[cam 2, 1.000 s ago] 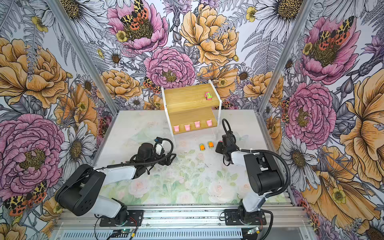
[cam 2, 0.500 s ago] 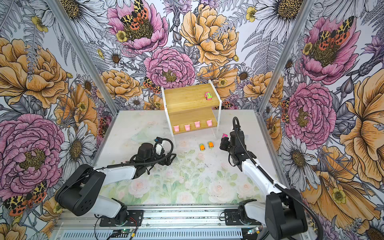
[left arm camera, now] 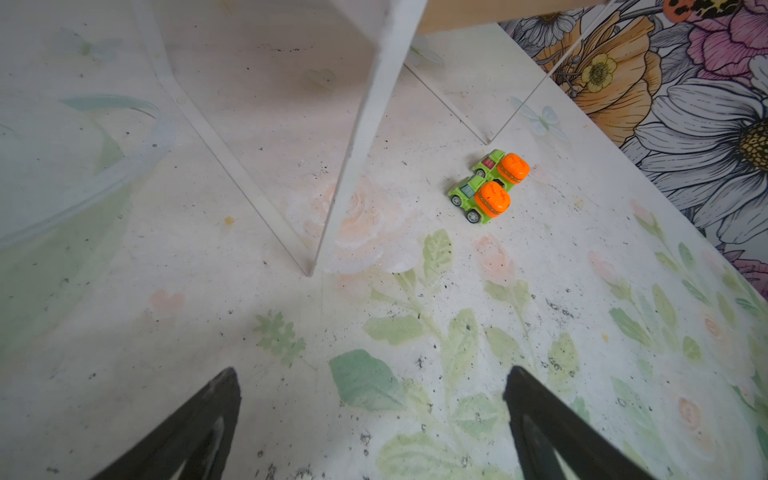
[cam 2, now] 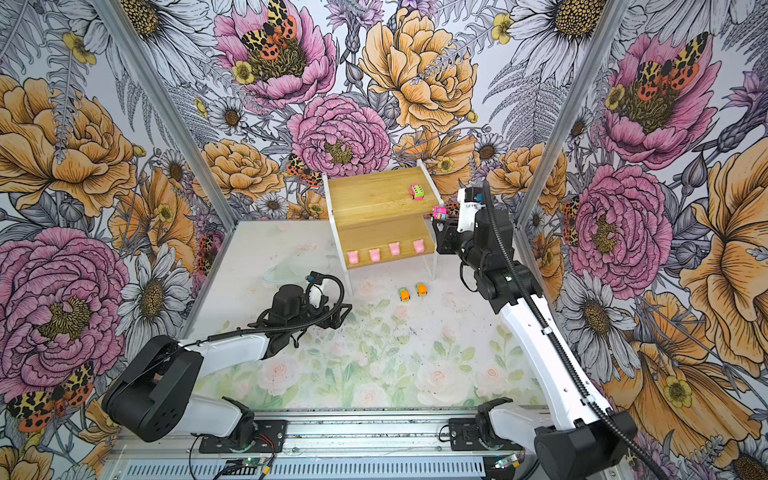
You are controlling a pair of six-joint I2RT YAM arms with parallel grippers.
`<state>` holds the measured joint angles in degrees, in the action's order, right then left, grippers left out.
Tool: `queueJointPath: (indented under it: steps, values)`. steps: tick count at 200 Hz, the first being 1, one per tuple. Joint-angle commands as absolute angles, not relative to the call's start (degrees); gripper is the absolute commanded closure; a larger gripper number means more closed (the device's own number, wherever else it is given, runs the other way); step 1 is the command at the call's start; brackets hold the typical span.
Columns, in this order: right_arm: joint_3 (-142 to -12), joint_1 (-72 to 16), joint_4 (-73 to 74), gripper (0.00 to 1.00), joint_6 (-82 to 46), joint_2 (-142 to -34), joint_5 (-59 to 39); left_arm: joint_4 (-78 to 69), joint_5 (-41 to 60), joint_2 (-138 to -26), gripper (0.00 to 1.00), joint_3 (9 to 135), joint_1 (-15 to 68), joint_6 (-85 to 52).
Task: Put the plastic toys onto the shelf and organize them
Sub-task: 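Lift the pink-and-teal car with the right gripper and carry it to the shelf, then lower the held car onto the upper shelf board beside the first car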
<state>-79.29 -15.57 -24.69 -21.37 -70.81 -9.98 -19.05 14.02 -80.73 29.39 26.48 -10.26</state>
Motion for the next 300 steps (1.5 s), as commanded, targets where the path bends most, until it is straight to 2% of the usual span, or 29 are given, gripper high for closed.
queueJointPath:
  steps: [1, 38, 73, 148, 204, 300]
  values:
    - [-87.0, -16.8, -28.2, 0.76, -17.9, -76.2, -13.4, -19.2, 14.2, -79.0, 0.01, 29.7, 26.4, -9.8]
    - [-99.6, -18.7, -29.5, 0.76, -17.4, -86.3, -17.1, -18.5, 13.7, -77.8, 0.01, 29.7, 26.4, -9.6]
    - [-109.2, -21.6, -32.4, 0.75, -17.1, -94.4, -16.3, -17.8, 13.5, -77.4, 0.01, 29.5, 26.1, -9.3]
    - [-122.9, -26.4, -43.1, 0.75, -19.2, -103.9, -4.4, -17.9, 14.3, -76.6, 0.01, 28.7, 24.9, -9.1]
    - [-128.7, -27.9, -49.4, 0.75, -20.2, -107.4, 4.6, -17.9, 15.1, -76.9, 0.01, 28.7, 24.2, -9.1]
    - [-130.5, -28.0, -51.0, 0.75, -20.6, -110.6, 6.2, -18.6, 15.5, -78.1, 0.01, 28.8, 23.8, -9.1]
